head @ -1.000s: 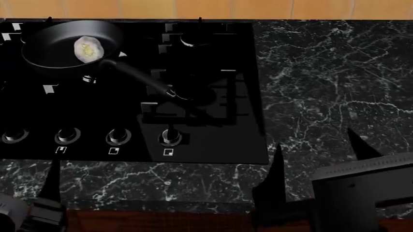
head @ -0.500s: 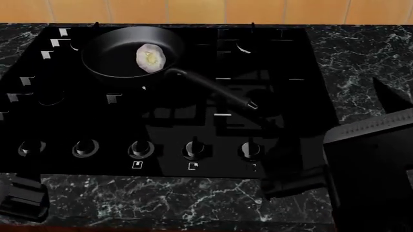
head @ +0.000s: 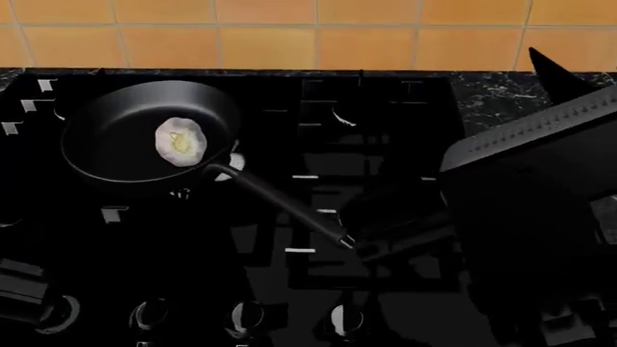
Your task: Pick up the pan and dump the vegetables in it onto the plate. Then return the pan to the stove.
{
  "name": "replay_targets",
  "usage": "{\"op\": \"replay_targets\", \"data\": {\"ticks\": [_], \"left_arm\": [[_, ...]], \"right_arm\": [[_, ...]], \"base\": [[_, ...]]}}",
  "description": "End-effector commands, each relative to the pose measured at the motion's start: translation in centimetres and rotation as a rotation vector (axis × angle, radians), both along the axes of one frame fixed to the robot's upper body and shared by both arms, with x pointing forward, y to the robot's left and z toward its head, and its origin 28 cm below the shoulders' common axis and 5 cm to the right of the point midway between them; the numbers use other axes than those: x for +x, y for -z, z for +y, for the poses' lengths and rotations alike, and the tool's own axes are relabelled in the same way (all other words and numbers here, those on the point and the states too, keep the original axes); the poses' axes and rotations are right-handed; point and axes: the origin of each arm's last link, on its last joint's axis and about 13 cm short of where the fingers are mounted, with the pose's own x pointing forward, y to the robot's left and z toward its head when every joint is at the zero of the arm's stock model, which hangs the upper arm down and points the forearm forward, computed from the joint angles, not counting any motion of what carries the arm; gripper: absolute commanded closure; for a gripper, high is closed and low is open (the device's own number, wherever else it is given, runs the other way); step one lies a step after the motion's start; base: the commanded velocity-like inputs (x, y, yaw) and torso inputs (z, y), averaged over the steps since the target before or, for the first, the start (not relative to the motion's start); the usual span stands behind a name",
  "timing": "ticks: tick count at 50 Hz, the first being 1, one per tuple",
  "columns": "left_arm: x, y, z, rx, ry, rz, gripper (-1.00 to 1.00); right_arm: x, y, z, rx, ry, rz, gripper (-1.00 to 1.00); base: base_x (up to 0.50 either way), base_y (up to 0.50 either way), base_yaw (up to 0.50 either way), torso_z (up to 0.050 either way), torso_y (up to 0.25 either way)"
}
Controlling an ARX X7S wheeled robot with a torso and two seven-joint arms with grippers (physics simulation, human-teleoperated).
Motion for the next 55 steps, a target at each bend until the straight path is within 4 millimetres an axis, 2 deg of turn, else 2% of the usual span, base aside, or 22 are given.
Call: {"op": "replay_targets", "data": {"ticks": [1,6,9,11,15,19,29,41,55], "left_arm": [[-0.1,-0.3,0.0,0.002,-0.005,-0.01,-1.0],[-0.1,-0.3,0.0,0.004,-0.006,-0.012,-1.0],[-0.1,-0.2,0.0,0.003,-0.016,-0.008,-1.0],[-0.1,-0.1,0.2,-0.024,-0.047,-0.013,-1.0],[-0.2,0.2,0.1,-0.017,-0.05,-0.033,-1.0],[-0.1,0.4,0.1,-0.012,-0.048,-0.027,-1.0],[-0.3,0.7,0.2,0.009,-0.064,-0.028,-1.0],[-0.2,0.8,0.2,0.008,-0.075,-0.028,-1.0],[-0.6,0.7,0.1,0.006,-0.071,-0.029,-1.0]], "right_arm": [[-0.3,-0.2,0.4,-0.052,-0.039,-0.007,-1.0],[-0.2,0.0,0.5,-0.038,-0.058,0.002,-1.0],[0.4,0.3,0.4,-0.007,-0.064,0.077,-1.0],[0.3,0.1,0.7,0.031,-0.133,0.102,-1.0],[2.0,0.0,1.1,0.097,-0.242,0.229,-1.0],[2.5,-0.5,2.1,0.131,-0.369,0.317,-1.0],[4.0,-0.4,3.7,0.103,-0.493,0.486,-1.0],[5.6,1.4,4.9,0.132,-0.604,0.649,-1.0],[7.6,4.4,5.2,0.137,-0.596,0.774,-1.0]], "base": [[0.5,0.0,0.0,0.05,0.105],[0.5,0.0,0.0,0.05,0.107],[0.49,-0.14,0.0,0.05,0.105],[0.0,0.0,0.0,0.003,0.0],[0.0,0.0,0.0,0.0,0.0],[0.0,0.0,0.0,0.0,0.0],[0.0,0.0,0.0,0.0,0.0],[0.0,0.0,0.0,0.0,0.0],[0.0,0.0,0.0,0.0,0.0]]}}
